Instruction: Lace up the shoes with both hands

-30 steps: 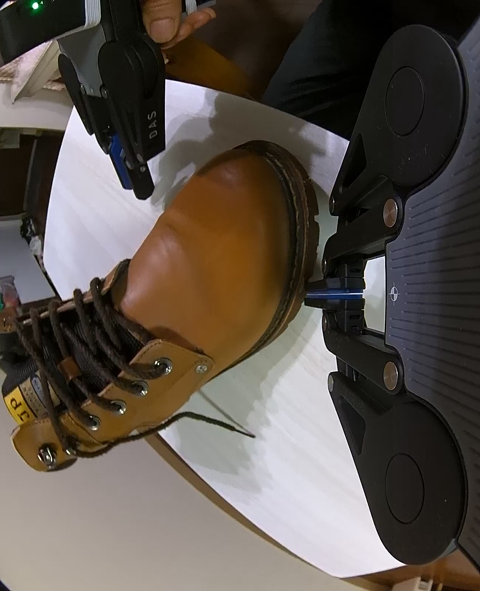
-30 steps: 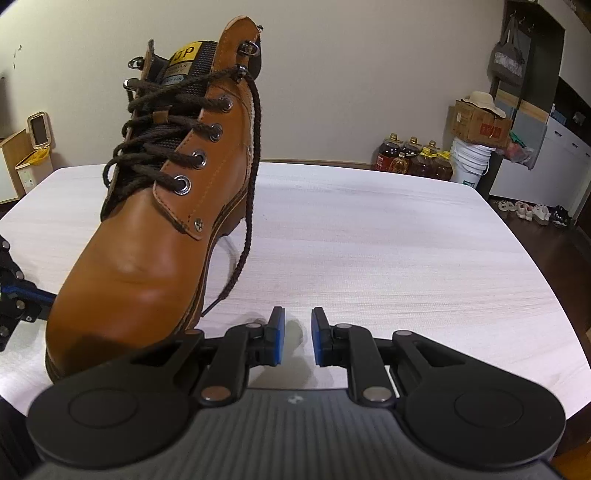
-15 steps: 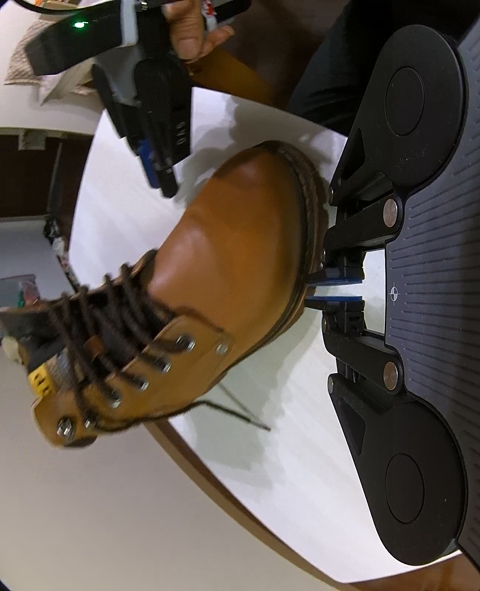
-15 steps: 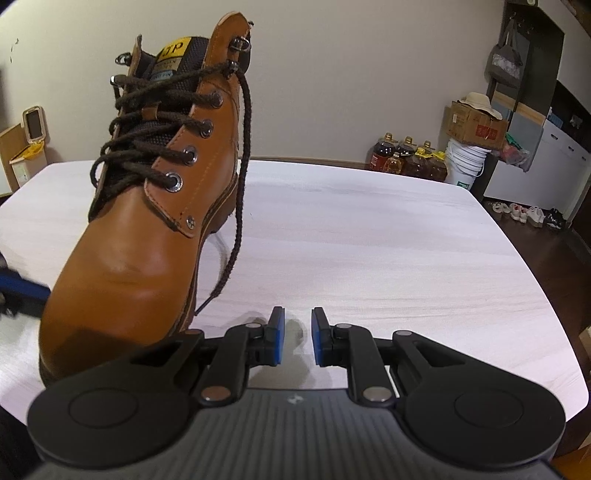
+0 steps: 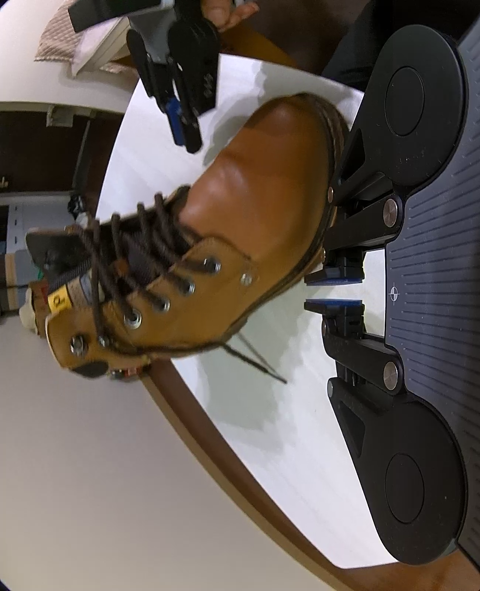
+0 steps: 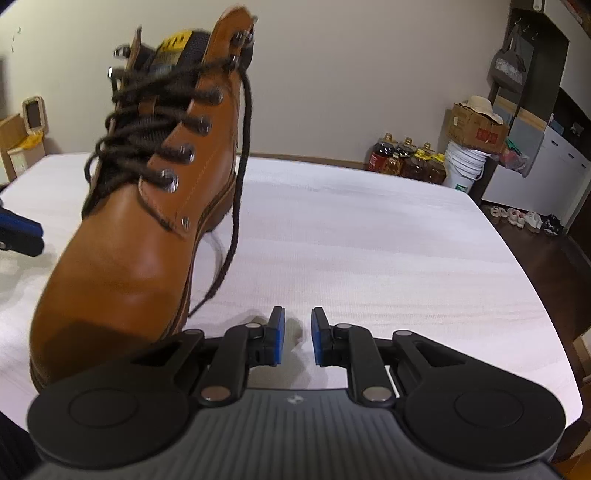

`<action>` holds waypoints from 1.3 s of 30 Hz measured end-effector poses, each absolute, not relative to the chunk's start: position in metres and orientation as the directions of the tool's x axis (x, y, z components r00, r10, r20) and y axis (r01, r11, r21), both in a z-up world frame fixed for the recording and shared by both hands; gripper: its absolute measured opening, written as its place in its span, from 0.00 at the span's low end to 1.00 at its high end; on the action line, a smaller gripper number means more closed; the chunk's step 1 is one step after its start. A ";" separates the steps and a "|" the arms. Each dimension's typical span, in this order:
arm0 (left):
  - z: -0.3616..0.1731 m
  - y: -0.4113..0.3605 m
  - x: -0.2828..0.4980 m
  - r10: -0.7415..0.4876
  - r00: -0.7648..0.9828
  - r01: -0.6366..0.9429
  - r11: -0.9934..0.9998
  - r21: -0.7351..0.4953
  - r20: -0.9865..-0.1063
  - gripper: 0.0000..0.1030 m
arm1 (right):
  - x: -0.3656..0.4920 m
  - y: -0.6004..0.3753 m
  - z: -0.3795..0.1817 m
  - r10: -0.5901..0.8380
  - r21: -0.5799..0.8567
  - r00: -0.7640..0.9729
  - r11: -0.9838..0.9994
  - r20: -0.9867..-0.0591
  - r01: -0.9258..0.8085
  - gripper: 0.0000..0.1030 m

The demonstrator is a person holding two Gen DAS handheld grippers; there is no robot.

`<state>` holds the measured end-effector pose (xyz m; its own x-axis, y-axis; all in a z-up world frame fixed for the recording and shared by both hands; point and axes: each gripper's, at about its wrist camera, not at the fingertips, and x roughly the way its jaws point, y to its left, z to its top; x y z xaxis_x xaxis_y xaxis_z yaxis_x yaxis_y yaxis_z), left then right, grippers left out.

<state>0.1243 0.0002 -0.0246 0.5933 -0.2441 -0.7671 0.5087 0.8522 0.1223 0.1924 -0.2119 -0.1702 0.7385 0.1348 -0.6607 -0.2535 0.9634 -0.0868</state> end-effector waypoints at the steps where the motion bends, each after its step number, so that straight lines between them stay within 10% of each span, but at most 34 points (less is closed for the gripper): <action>1: -0.025 0.001 0.126 -0.243 0.596 0.507 0.853 0.124 -0.765 0.08 | 0.193 -0.215 -0.168 0.148 -0.077 0.744 0.963 -0.652 -0.259 0.18; 39: -0.075 0.018 0.209 -0.278 0.652 0.571 0.792 0.216 -0.705 0.16 | 0.210 -0.243 -0.150 0.380 0.097 0.667 0.902 -0.641 -0.421 0.19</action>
<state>0.2089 0.0176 -0.0748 0.6524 -0.2781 -0.7051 0.5707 0.7923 0.2156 0.2104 -0.2432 -0.1500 0.6668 0.3805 -0.6407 -0.4213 0.9017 0.0970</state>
